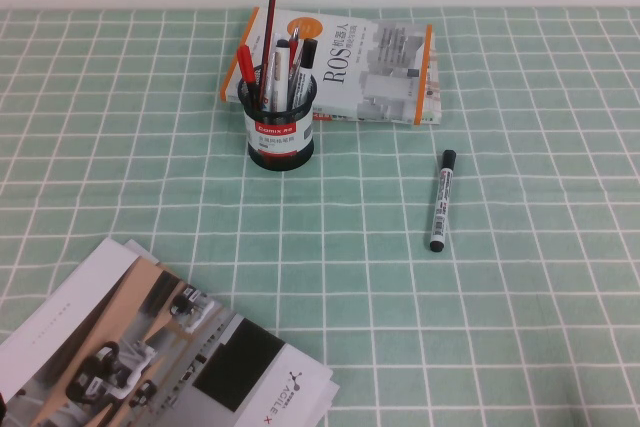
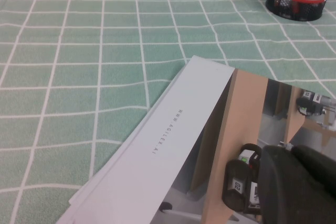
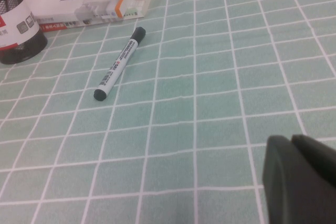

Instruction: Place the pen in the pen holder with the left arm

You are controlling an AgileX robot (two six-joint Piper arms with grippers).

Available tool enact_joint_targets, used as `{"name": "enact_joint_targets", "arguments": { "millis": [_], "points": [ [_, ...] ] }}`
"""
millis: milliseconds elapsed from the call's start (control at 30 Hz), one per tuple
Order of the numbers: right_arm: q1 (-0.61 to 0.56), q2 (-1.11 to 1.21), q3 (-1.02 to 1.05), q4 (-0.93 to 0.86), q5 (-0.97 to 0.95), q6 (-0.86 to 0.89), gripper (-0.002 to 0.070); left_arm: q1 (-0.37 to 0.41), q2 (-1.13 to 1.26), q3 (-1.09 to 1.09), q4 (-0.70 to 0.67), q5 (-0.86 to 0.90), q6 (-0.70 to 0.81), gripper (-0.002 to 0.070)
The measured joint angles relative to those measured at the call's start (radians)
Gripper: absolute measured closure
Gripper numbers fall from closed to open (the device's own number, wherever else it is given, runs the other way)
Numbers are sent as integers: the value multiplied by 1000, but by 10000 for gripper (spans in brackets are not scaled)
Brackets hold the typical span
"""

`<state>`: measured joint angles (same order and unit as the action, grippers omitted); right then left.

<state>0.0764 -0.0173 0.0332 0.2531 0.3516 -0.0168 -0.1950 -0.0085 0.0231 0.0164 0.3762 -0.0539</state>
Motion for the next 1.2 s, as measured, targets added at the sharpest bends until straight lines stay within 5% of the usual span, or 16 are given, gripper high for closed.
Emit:
{"name": "enact_joint_targets", "arguments": {
  "millis": [433,933,1200],
  "points": [
    [0,0,0,0,0,0,696,0,0,2,0,-27,-5,679],
    [0,0,0,0,0,0,696,0,0,4,-119,-332,-213,679],
    [0,0,0,0,0,0,696,0,85,-105,-132,-135,-291,679]
  ]
}}
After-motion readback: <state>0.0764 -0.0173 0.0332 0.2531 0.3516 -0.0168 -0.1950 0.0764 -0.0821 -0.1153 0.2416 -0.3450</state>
